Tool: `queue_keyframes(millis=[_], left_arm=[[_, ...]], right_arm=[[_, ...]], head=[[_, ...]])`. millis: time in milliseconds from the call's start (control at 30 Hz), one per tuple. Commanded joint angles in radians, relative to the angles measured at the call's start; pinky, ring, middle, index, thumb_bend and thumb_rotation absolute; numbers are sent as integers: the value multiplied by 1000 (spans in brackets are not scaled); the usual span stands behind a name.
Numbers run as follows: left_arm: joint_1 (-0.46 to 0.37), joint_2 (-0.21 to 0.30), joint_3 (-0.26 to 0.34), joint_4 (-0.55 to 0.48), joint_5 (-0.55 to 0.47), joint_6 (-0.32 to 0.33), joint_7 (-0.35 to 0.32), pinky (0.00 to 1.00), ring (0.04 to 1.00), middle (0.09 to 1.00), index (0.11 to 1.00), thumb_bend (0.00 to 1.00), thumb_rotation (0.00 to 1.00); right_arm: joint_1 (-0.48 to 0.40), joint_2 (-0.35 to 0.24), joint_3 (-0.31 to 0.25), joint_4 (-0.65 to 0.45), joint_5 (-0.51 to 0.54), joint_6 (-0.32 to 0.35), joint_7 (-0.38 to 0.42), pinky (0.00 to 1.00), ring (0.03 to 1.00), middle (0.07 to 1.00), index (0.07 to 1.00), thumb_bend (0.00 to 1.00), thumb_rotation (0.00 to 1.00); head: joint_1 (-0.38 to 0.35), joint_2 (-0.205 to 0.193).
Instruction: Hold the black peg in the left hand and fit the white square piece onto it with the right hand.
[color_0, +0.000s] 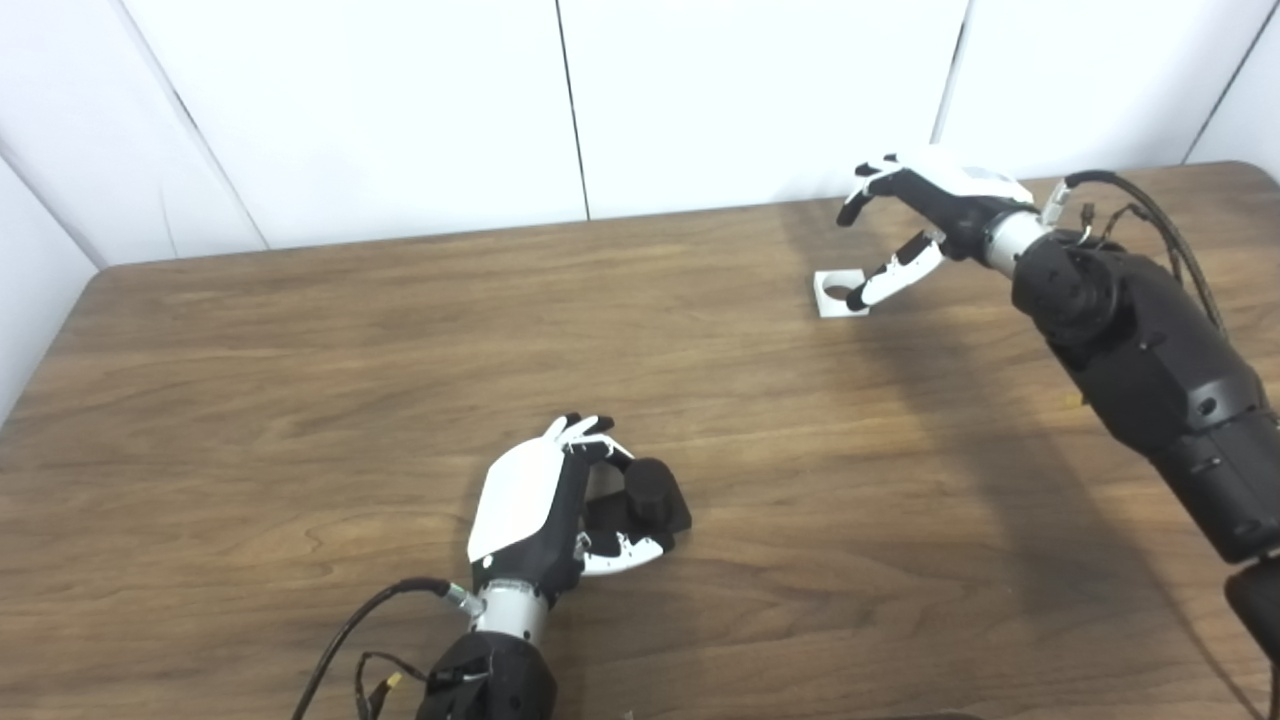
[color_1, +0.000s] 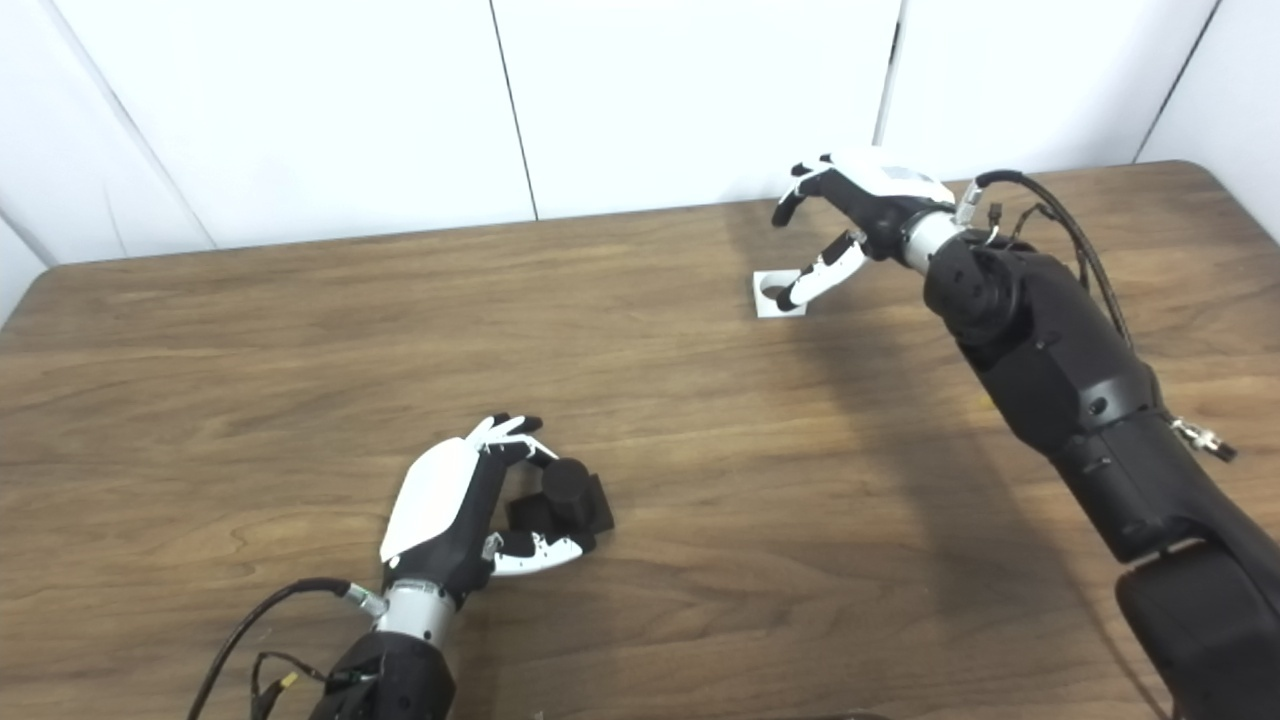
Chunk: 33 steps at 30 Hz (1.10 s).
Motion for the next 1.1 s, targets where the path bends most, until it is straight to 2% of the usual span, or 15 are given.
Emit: queue_keyframes(millis=[0, 667, 1067], left_arm=[[2, -3, -12, 30, 5, 4, -19, 899, 957, 880, 491, 518, 74], [3, -12, -14, 19, 10, 4, -21, 905, 961, 884, 491, 517, 73], [11, -19, -20, 9, 20, 9, -24, 906, 962, 882, 491, 517, 73]], right_arm=[[-61, -16, -5, -16, -16, -14, 6, 1000, 1000, 946, 687, 932, 277], [-94, 25, 22, 80, -62, -25, 10, 1000, 1000, 949, 690, 928, 291], [-125, 48, 17, 149, -68, -37, -8, 1000, 1000, 948, 697, 909, 279]], head=[[0, 1], [7, -2], [11, -3]])
